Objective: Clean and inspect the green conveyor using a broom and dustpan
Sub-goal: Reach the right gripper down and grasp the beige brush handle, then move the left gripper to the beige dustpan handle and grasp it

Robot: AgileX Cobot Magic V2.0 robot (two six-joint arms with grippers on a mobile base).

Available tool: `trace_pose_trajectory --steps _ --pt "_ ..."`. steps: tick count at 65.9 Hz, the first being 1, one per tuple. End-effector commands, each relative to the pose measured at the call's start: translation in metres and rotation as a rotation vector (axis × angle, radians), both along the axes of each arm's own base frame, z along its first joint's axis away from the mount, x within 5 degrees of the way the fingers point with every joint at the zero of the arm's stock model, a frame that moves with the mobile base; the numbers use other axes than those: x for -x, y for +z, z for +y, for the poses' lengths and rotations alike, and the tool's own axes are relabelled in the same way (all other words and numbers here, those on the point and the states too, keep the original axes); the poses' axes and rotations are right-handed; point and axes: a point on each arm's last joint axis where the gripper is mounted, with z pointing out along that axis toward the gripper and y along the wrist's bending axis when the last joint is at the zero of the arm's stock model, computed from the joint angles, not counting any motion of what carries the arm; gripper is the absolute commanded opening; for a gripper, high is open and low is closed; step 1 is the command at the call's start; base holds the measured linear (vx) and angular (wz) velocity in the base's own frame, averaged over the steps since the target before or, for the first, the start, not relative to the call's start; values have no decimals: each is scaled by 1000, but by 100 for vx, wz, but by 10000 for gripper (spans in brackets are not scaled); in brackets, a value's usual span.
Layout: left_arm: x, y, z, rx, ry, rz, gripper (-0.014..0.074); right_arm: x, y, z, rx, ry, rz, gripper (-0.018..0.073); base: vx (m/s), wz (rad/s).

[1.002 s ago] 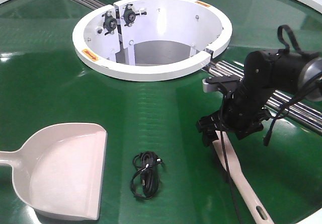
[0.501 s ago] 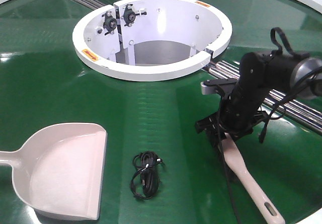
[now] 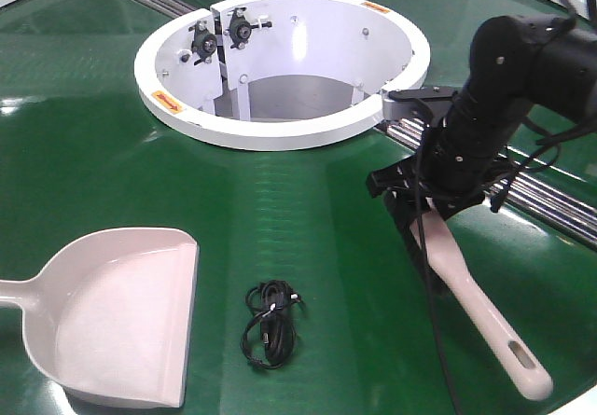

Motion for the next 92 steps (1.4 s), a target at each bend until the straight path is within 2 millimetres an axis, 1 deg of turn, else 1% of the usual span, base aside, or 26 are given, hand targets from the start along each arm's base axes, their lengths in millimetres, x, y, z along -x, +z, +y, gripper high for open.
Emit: trace_pose_trajectory --steps 1,9,23,28,33,36,43,47,52,55,57,62,71,85,92 --pt "0 16 -1 11 -6 -95 594 25 20 -8 9 15 9 -10 0 0" --pt "0 17 -1 11 -6 -97 594 37 11 -12 26 22 49 -10 0 0" --pt "0 17 -1 6 -7 -101 594 37 9 -12 23 21 53 -10 0 0" --pt "0 17 0 -63 -19 -104 594 37 9 -12 24 21 55 -10 0 0" --pt "0 16 2 -252 -46 -108 594 37 9 -12 24 21 55 -10 0 0" --pt "0 16 4 -400 -62 -111 594 37 9 -12 24 21 55 -10 0 0" --pt "0 17 11 -814 -114 -109 594 37 9 -12 24 21 55 -10 0 0" --pt "-1 19 14 -1105 -149 -112 594 37 9 -12 24 21 55 -10 0 0" --pt "-1 24 17 -1375 -165 -129 594 37 9 -12 24 21 55 -10 0 0" --pt "-2 27 18 -1486 -164 -142 594 37 9 -12 24 21 55 -10 0 0" --pt "-2 29 18 -1527 -158 -156 594 37 9 -12 24 21 55 -10 0 0" --pt "-2 34 17 -1584 -139 -202 594 37 9 -12 24 21 55 -10 0 0" --pt "-2 38 14 -1598 -125 -262 594 37 9 -12 24 21 55 -10 0 0" --pt "-2 38 15 -1595 -126 -254 594 37 9 -12 24 21 55 -10 0 0" --pt "-2 35 16 -1583 -133 -218 594 37 9 -12 24 21 55 -10 0 0"
